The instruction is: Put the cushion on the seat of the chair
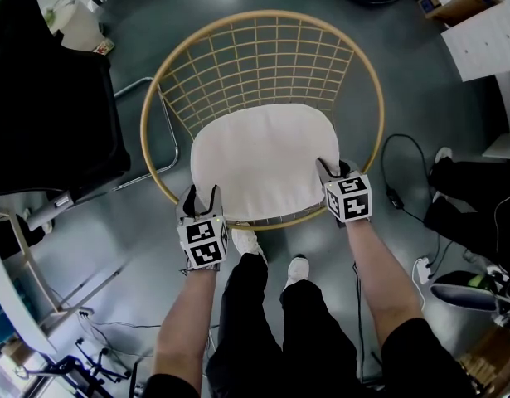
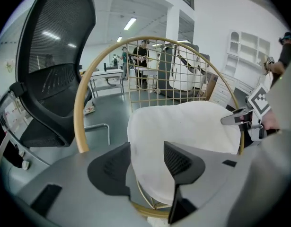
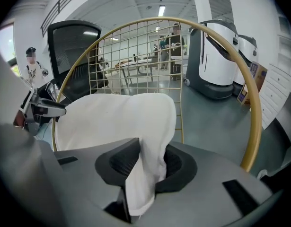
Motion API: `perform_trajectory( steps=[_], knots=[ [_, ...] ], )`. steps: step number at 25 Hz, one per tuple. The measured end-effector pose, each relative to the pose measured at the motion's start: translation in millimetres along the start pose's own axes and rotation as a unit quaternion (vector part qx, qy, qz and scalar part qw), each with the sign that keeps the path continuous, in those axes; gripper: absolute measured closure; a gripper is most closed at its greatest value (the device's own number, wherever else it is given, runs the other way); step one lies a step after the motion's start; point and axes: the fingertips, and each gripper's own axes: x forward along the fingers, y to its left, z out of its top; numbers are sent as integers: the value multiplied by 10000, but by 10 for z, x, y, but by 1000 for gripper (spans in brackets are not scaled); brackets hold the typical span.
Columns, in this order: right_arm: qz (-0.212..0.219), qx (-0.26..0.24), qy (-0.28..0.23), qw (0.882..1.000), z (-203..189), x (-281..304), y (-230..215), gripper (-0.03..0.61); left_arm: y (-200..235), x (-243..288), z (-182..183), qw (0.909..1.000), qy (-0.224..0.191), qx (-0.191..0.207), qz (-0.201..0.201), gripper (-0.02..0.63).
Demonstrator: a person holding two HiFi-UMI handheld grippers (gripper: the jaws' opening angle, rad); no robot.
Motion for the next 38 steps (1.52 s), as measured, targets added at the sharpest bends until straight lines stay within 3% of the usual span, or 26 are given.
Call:
perform_trajectory(
  steps=[3,8,10,12,14,17,19,21,29,38],
  knots=[
    [-131,-31,11,9999,5,10,-13,454,12,-87,3,9998,-113,82,129,388],
    [-453,-127,-8,9989,1,-47,-79,372,-106,-211,-1,9998,-164,135,-49,399],
    [-629,-223,-23,9978,27,-84,-116,138,-174,-276,45,9995,-252,136,-165,410],
    [-768,-432,-180,9959,132,-160,-111,178,-240,-339,113,9988,-362,135,-289,442],
    [-741,-548,-371,9951,246,-247,-59,178,-298,-415,184,9980,-474,113,-403,488],
    [-355,-411,-749,9957,398,-444,111,258,-371,-588,269,9969,-600,89,-499,555],
    [53,-131,-1064,9942,507,-645,264,433,-414,-734,337,9962,-692,76,-531,562],
    [400,70,-1289,9908,608,-879,412,566,-471,-907,424,9951,-801,52,-575,572],
    [846,-173,-1625,9829,951,-1993,919,566,-778,-1938,813,9881,-1286,-11,-841,591],
    [1233,-412,-2142,9681,1244,-3520,1454,566,-1163,-3392,1012,9809,-1748,-148,-844,595]
  ],
)
